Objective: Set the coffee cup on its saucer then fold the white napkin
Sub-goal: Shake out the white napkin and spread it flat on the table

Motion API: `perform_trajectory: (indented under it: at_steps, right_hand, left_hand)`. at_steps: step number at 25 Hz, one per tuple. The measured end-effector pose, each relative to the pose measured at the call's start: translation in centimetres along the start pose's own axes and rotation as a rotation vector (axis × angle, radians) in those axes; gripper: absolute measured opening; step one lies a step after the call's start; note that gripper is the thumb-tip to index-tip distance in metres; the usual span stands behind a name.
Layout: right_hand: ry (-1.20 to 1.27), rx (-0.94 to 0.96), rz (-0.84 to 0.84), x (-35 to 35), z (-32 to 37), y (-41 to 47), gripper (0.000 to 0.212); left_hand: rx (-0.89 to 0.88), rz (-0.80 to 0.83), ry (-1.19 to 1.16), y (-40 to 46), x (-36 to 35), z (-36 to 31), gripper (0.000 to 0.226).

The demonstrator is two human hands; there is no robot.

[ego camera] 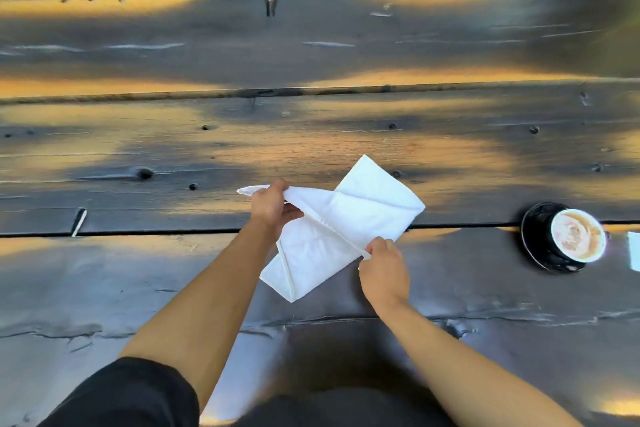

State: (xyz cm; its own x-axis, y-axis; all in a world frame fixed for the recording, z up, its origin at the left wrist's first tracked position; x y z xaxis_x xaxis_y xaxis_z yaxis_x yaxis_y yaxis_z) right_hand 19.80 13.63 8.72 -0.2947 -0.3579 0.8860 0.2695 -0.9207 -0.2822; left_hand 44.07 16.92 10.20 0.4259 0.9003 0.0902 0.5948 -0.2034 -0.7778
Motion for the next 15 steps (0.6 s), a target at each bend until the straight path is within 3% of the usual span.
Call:
perform_trajectory:
  at_steps: [6, 11, 15]
  right_hand:
    - [0.147, -0.133, -0.159, 5.4, -3.2, 0.8, 0.017]
    - [0.282, -0.002, -0.355, 13.1, -0.3, 4.8, 0.027]
    - [0.365, 0.038, -0.48, 21.6, 3.8, 10.1, 0.036]
  left_hand:
    - [-0.139, -0.117, -0.049, -3.1, 2.6, -1.4, 0.01]
    - [-0.177, -0.206, -0.188, -4.8, 2.9, -4.8, 0.006]
    - [-0.333, -0.122, -0.266, -8.0, 0.7, -12.8, 0.01]
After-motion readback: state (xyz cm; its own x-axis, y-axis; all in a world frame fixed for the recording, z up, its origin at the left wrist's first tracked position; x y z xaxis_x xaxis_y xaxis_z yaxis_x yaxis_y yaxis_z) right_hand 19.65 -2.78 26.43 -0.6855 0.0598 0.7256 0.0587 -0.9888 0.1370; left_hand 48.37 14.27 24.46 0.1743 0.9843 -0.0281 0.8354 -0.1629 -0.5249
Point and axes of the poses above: each hand's wrist, its own y-axis towards the middle knuckle, its own x-axis out of the back of the hand, z = x × y, the point moved 3 cm from there along y, towards the middle knuckle, and after that the axes turned 9 degrees about -z, right-handed, at the moved point
